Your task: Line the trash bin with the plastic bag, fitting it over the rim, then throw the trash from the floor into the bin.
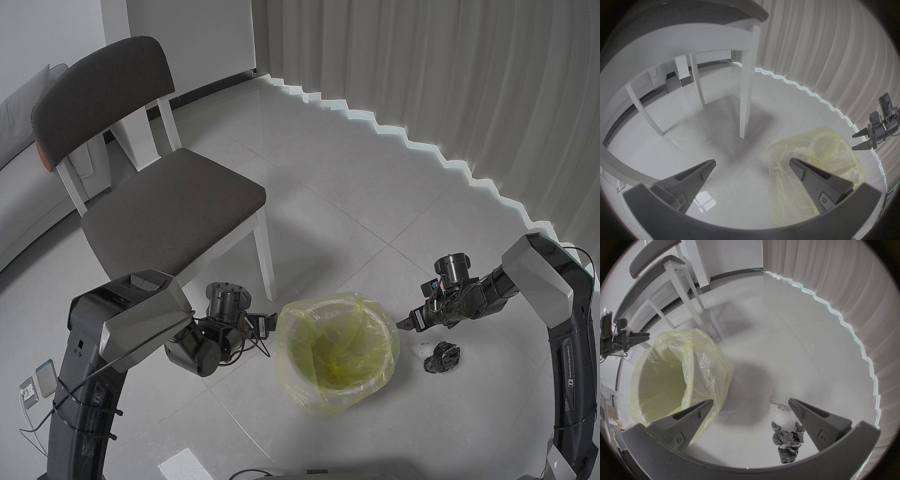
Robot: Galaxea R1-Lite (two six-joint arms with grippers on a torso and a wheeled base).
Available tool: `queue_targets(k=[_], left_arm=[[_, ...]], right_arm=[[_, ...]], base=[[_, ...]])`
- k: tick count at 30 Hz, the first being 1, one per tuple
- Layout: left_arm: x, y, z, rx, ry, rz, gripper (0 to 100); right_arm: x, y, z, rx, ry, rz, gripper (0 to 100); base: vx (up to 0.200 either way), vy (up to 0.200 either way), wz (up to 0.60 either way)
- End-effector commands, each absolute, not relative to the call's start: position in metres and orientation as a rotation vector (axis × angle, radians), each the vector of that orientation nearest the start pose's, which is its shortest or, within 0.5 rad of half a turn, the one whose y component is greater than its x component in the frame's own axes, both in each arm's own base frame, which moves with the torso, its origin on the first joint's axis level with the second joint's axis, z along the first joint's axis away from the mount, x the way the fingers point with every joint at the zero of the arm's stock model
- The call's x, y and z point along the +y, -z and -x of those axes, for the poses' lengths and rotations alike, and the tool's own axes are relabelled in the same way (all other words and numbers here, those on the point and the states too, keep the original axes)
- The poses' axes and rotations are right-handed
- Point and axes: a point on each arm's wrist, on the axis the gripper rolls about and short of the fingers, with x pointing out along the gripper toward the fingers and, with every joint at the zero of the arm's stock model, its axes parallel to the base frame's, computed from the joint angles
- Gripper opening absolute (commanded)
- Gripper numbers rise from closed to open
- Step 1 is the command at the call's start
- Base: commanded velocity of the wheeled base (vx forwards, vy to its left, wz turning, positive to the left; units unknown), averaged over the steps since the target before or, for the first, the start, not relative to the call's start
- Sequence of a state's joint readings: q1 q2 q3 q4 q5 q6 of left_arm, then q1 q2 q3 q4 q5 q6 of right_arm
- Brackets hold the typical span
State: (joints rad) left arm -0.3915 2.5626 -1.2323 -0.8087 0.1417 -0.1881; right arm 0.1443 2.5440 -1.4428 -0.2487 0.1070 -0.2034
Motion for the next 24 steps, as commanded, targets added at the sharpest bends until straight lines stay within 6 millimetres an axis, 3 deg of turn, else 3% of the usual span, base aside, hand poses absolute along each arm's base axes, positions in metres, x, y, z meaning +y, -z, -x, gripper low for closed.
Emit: queue_targets(k=[1,12,17,24], left_arm=[[-0.164,0.021,-0.409,0.494,0.196,0.056,100],[-0.152,-0.019,-0.368,0.41,0.263,0.084,100],[-0.15,-0.036,-0.348,0.411,0.343,0.087,100],[-0.148,-0.049,-0.343,0.387,0.351,0.097,100]], right_arm=[[0.058,0.017,-0.451,0.82,-0.303,0.197,100],[0.005,0.03,-0.439,0.894,-0.212,0.172,100],[0.0,0.029,-0.436,0.902,-0.2,0.164,100],[0.0,0.028,-0.435,0.901,-0.201,0.166,100]], base=[[0.0,0.0,0.0],[0.0,0.0,0.0],[-0.08,0.0,0.0],[-0.2,0.0,0.0]])
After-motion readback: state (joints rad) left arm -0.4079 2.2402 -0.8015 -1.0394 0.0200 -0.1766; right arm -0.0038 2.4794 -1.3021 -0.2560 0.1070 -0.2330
